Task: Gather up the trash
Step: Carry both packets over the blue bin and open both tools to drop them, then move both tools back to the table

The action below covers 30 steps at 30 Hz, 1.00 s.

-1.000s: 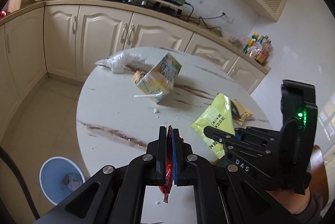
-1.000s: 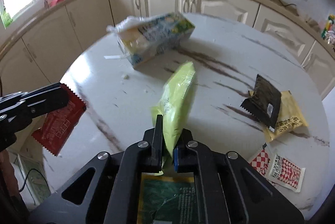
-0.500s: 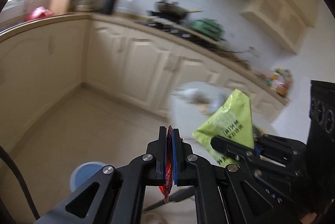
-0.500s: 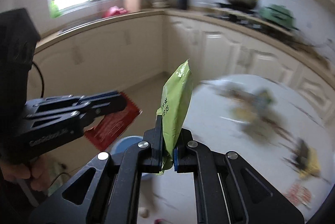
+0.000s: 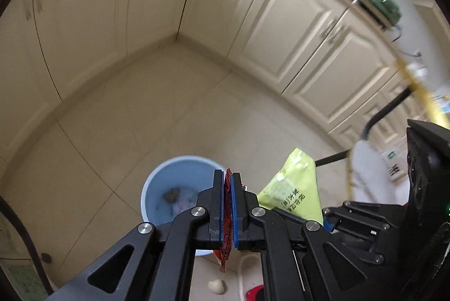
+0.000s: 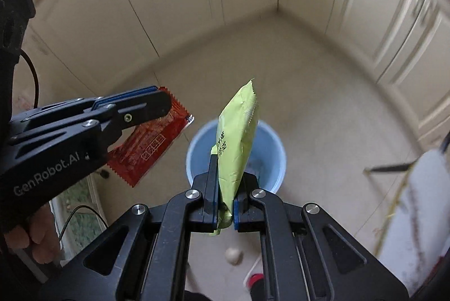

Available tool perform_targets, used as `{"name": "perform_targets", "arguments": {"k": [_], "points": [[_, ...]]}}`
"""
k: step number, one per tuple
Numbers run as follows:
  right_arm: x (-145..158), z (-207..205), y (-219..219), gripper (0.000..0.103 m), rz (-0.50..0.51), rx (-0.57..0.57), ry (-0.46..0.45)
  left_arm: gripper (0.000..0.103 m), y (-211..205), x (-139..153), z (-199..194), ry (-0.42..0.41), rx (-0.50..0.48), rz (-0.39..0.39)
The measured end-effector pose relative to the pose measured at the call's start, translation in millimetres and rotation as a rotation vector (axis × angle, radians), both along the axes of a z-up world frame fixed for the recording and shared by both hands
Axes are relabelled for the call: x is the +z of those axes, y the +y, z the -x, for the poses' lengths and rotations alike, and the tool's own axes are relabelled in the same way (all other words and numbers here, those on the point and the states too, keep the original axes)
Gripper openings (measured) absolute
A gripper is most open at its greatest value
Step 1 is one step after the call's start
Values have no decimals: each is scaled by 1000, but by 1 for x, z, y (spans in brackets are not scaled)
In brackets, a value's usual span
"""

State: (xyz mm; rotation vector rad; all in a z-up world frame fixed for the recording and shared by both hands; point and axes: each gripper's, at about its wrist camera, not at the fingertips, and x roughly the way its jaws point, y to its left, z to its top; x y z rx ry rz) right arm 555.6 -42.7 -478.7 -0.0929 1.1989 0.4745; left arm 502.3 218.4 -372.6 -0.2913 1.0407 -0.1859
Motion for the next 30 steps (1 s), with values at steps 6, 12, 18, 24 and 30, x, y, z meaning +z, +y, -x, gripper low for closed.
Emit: {"name": "perform_targets", "arguments": {"k": [6,12,18,24,30], "points": [[-110,-42,-9,8,-10,-63,207,1,1,-85,-54,116,-1,14],[-175,-62,-18,16,-13,-92,332,8,3,-147,-97,198,23,-22],[-187,-63,-25,40,-55,-108,352,25,-2,-159,-108,240,67,-30],[-156,-55,-28,55,-71,-136,293,34,2,-111,-79,200,123,-60],[-91,-36,-14,63,-64,-113,199,48,4,-36,-41,102,186,-69]]}}
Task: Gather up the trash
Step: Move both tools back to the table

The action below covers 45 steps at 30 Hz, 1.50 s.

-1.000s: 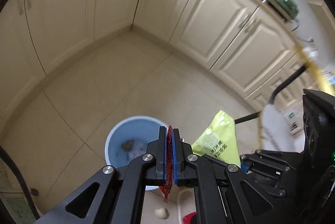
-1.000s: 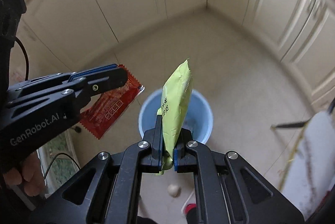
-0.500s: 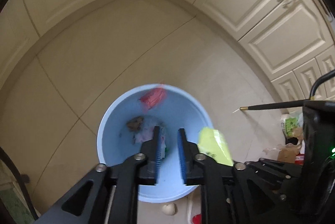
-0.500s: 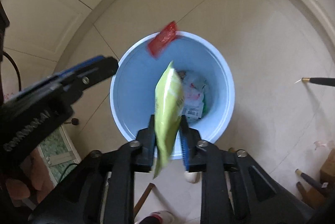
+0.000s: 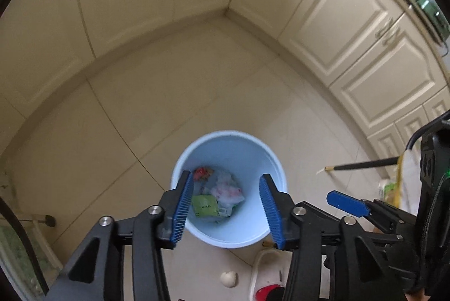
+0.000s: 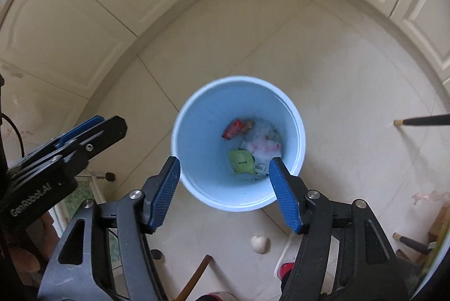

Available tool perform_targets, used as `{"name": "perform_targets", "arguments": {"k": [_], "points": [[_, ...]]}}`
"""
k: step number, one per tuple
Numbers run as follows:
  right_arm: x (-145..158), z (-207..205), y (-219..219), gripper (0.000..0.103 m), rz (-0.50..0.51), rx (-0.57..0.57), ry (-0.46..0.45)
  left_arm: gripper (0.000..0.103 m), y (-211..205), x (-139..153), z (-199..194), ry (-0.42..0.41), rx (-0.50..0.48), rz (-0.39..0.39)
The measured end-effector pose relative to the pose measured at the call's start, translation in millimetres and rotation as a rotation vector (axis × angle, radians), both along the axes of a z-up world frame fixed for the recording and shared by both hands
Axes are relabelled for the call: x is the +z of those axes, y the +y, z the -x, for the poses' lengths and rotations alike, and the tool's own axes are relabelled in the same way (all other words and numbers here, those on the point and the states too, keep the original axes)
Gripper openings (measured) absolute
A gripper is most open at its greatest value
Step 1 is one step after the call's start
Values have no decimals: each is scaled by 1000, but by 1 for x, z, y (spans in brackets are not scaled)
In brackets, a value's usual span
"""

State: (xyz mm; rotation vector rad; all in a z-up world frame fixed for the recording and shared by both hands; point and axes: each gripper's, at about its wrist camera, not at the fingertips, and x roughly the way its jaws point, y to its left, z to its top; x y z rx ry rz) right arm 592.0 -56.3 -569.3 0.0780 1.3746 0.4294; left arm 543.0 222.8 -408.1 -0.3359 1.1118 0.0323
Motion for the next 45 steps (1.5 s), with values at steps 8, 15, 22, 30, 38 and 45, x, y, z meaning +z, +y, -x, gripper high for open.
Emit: {"name": "perform_targets", "arguments": {"k": [8,15,22,30,38,45], "points": [[126,63,28,90,-19,42,-239,80,-4,128,76,-217,93,-94],[250,135,22,101,11,39,-513,96,-46,233,161,-431,110,-165],[352,212,-23,103,42,-69,-802,102,-141,305,236,-649,62,-240],[429,299,-89,103,101,-233,-1019,102,-241,337,321,-855,-42,-272],[470,359,-150,103,127,-396,-1133,102,-300,288,384,-1017,-84,-342],[482,397,-191,103,134,-480,-1187,102,-284,259,439,-1054,-196,-323]]}}
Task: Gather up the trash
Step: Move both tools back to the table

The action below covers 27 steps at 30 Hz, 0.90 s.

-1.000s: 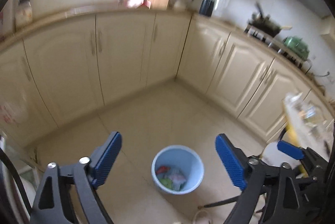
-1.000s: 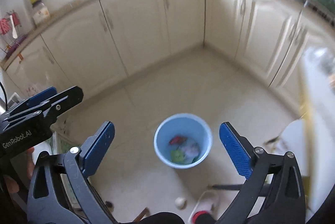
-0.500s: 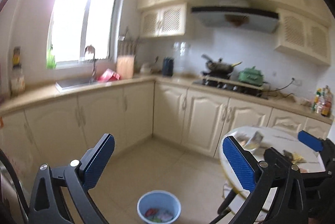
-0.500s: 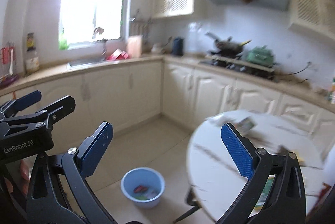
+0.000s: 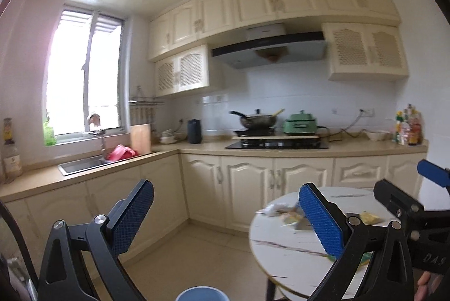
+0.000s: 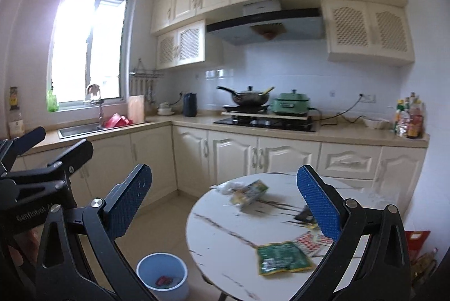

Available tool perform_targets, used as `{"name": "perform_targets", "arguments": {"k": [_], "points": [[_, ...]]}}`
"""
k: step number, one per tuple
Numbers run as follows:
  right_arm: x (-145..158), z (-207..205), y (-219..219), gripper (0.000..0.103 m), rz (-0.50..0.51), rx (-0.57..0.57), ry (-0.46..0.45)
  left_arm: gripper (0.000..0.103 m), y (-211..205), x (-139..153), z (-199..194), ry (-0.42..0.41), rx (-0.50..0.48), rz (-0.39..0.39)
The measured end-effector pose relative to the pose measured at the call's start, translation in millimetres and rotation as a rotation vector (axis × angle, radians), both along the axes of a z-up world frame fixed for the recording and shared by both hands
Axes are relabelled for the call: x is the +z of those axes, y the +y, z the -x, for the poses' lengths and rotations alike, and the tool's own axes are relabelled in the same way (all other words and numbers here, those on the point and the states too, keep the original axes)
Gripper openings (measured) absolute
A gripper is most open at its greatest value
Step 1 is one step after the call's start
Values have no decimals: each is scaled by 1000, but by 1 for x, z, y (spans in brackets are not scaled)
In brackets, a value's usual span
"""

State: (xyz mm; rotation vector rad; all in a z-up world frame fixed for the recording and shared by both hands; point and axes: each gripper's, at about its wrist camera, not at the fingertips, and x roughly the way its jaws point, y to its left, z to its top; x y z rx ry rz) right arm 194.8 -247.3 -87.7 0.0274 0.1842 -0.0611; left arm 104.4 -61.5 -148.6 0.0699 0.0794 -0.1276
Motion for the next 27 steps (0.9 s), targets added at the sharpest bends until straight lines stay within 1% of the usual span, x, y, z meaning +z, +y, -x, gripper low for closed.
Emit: {"name": "perform_targets", "arguments": {"k": [1,2,3,4,5,6,7,12,13,14,16,17,19,20,22,23,27], "points": [[0,4,-7,103,-4,-14,-5,102,6,2,3,2,-14,-4],[0,6,-14,103,-6,-26,-3,102,19,7,15,6,-28,-11],[0,8,-20,103,-9,-42,0,102,17,9,11,10,-40,-14],[-1,10,-29,103,-13,-66,1,102,22,18,5,16,-50,-16],[-3,12,-39,103,-19,-88,4,102,22,27,-6,28,-65,-22],[-4,13,-47,103,-23,-103,11,102,16,26,-13,40,-79,-29],[-8,13,-59,103,-29,-130,21,102,11,30,-28,54,-89,-34],[-26,9,-107,103,-61,-226,86,102,-20,26,-76,161,-163,-57],[-33,5,-119,103,-68,-250,113,102,-30,18,-86,193,-194,-70],[-38,3,-127,103,-75,-263,132,102,-36,25,-104,225,-224,-82],[-51,-4,-144,103,-92,-292,173,102,-53,15,-122,292,-299,-96],[-59,-9,-153,103,-104,-307,200,102,-64,6,-133,351,-353,-106],[-75,-17,-167,103,-129,-319,251,102,-80,-7,-149,425,-419,-122],[-88,-24,-176,103,-148,-325,291,102,-89,-15,-158,462,-443,-139],[-103,-31,-187,103,-169,-329,337,102,-104,-29,-173,523,-478,-173],[-114,-38,-194,103,-182,-334,376,102,-112,-36,-181,552,-487,-186],[-143,-50,-212,103,-209,-347,453,102,-148,-58,-214,661,-524,-206]]}}
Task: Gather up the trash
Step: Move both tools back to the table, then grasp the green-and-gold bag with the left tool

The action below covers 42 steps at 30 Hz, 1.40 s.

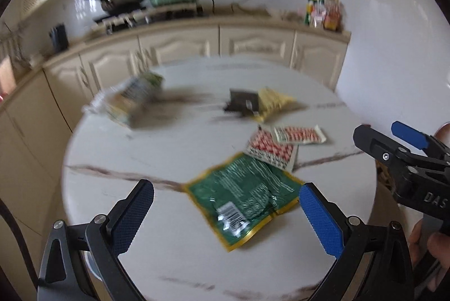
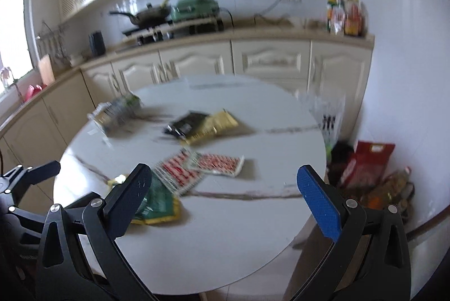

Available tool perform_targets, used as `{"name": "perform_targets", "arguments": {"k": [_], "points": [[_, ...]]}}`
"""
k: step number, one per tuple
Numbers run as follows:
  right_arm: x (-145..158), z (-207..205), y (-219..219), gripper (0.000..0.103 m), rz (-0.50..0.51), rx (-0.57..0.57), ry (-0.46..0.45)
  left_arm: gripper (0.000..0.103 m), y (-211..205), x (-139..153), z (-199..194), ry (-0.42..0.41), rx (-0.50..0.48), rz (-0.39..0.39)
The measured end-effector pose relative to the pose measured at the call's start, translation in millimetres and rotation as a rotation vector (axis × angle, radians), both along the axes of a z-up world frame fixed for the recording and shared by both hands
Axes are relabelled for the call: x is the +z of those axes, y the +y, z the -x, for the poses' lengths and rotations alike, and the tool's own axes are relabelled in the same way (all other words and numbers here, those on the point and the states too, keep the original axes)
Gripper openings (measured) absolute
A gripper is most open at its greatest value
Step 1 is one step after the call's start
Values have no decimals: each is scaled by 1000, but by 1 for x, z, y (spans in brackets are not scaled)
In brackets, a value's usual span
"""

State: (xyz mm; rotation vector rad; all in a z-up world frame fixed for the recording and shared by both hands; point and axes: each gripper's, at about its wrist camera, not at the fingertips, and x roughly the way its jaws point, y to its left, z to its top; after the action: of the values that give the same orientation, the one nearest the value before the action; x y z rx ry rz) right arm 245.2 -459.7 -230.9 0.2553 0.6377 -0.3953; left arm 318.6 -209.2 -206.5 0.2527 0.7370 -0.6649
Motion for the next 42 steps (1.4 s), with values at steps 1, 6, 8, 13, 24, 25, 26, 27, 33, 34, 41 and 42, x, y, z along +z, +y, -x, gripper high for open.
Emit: {"name": "perform_targets", "arguments": {"k": [1,6,8,13,24,25,26,27,33,34,41,42], "points": [[-5,-2,-4,103,-10,-2,11,102,-6,-8,-8,27,4,-20],[-27,-9,-20,103,-46,-4,55,102,-25,-27,-33,85,26,-62],[-31,-11,-24,103,-54,-6,64,102,-32,-35,-35,91,19,-65],[-37,-14,-27,103,-64,-7,72,95,-40,-50,-37,55,-21,-79],[-43,-20,-25,103,-83,13,89,62,-41,-54,-23,44,-65,-34],[-43,-21,-24,103,-83,15,92,61,-40,-52,-20,40,-64,-34],[-44,-21,-23,103,-82,16,96,60,-40,-52,-18,36,-62,-32],[-44,-21,-23,103,-83,15,96,60,-39,-51,-18,36,-60,-29],[-46,-24,-23,103,-83,14,108,52,-21,-43,-25,87,-30,30],[-45,-25,-22,103,-80,16,109,52,-19,-42,-26,80,-26,26],[-51,-45,-13,103,-69,58,132,52,7,-33,-34,82,29,65],[-52,-49,-13,103,-64,65,140,52,10,-31,-35,75,36,67]]}}
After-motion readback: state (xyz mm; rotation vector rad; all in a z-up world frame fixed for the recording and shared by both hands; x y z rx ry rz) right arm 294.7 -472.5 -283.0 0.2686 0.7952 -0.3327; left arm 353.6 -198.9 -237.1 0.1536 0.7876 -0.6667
